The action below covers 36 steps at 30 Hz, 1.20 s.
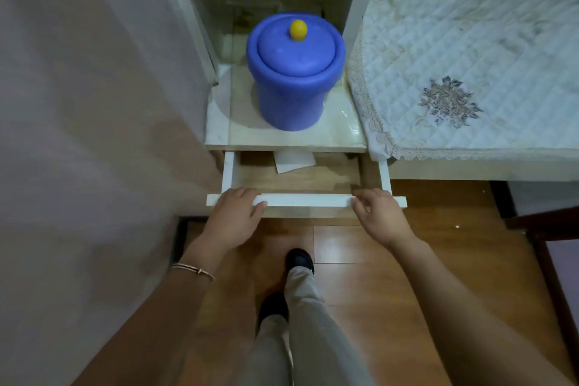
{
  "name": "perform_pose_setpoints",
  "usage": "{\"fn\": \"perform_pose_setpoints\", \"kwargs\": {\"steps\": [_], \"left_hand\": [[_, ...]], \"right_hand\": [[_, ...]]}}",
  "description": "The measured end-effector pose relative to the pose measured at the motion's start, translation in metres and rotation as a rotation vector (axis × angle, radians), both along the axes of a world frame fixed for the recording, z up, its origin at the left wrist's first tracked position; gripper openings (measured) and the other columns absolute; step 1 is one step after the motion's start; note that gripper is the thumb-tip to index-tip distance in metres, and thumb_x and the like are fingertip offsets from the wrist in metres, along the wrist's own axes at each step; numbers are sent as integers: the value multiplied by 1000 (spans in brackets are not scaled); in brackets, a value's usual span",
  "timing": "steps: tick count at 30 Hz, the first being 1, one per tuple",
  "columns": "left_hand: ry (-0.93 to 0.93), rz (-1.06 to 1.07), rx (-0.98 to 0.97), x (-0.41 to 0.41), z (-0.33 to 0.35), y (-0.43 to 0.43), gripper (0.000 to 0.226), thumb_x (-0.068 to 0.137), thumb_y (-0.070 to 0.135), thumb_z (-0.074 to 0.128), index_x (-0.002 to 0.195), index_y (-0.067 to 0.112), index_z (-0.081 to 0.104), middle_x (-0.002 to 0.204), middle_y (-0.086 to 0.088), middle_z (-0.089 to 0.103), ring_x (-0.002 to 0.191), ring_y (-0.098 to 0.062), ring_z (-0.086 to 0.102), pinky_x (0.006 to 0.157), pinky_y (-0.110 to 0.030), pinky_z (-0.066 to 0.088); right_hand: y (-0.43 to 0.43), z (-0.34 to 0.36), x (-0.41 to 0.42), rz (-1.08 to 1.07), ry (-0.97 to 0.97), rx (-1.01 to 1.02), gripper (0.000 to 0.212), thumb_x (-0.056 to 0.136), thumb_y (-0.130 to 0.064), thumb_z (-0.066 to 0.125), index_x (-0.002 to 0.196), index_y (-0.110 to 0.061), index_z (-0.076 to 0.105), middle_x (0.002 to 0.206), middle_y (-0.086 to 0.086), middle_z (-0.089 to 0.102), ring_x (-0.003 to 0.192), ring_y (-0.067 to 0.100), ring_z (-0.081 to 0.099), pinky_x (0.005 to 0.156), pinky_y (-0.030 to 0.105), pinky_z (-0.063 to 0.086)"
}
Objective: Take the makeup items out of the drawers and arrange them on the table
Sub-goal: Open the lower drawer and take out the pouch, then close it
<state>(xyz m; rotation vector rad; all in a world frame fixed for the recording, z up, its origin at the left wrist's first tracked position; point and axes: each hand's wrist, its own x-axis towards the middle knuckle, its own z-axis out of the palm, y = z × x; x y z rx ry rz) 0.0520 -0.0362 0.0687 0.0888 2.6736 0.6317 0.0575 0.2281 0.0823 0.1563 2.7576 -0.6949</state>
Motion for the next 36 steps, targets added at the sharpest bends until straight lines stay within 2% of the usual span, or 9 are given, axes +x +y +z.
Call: {"fn": "perform_pose_setpoints", "kwargs": {"steps": [6,9,11,14,20,25,28,32,36], "left_hand": [[-2,33,22,41,3,-2,32,94,30,41,118,15,57,123,-6,61,114,-28,50,99,-38,33],[5,34,26,68,4,-3,27,95,29,39,104,18,62,109,-1,66,104,-23,55,95,-35,31],[-9,34,19,84,3,-4,28,95,31,36,96,20,62,99,2,66,97,-19,56,94,-34,28],[-13,20,6,109,1,-5,27,95,34,35,93,24,60,95,7,64,95,-15,56,93,-32,25],[-44,35,66,122,3,-12,29,95,33,34,101,27,61,104,8,64,101,-15,54,97,-33,25],[-34,38,69,122,6,-13,26,95,30,38,109,26,61,111,8,66,105,-14,56,101,-34,29],[8,146,183,121,5,-13,23,92,23,46,109,20,63,113,2,68,104,-16,59,101,-40,42],[69,271,215,106,8,-9,32,89,10,50,120,14,55,130,-7,54,121,-24,48,106,-40,38],[72,433,145,79,11,-6,59,83,9,57,137,11,33,143,-11,35,129,-30,36,109,-46,33]], "right_hand": [[0,9,33,25,-107,28,27,92,-20,46,103,-7,67,108,15,67,104,32,54,86,36,45],[0,12,58,-6,-147,2,23,90,-17,47,86,-9,68,92,11,67,91,29,56,69,29,39],[-1,12,78,-54,-148,-6,24,89,-15,48,68,-12,58,75,7,58,79,27,53,63,27,31],[-5,10,108,-93,-144,14,23,89,-17,49,67,-12,56,73,8,58,82,30,55,62,26,29],[-7,14,116,-89,-189,-35,22,85,-24,53,93,-10,68,100,9,68,96,25,58,75,29,42],[-4,11,114,-74,-174,-4,22,86,-25,53,88,-9,68,95,9,68,92,25,57,68,26,38],[-3,7,109,-47,-175,39,24,86,-27,52,72,-11,62,83,7,67,86,27,58,67,30,41],[-3,5,88,40,-291,133,36,88,-34,47,61,-11,53,67,7,61,76,29,62,65,31,45],[-10,3,53,65,-373,34,29,91,-33,47,78,-11,62,78,6,66,77,24,64,70,36,53]]}}
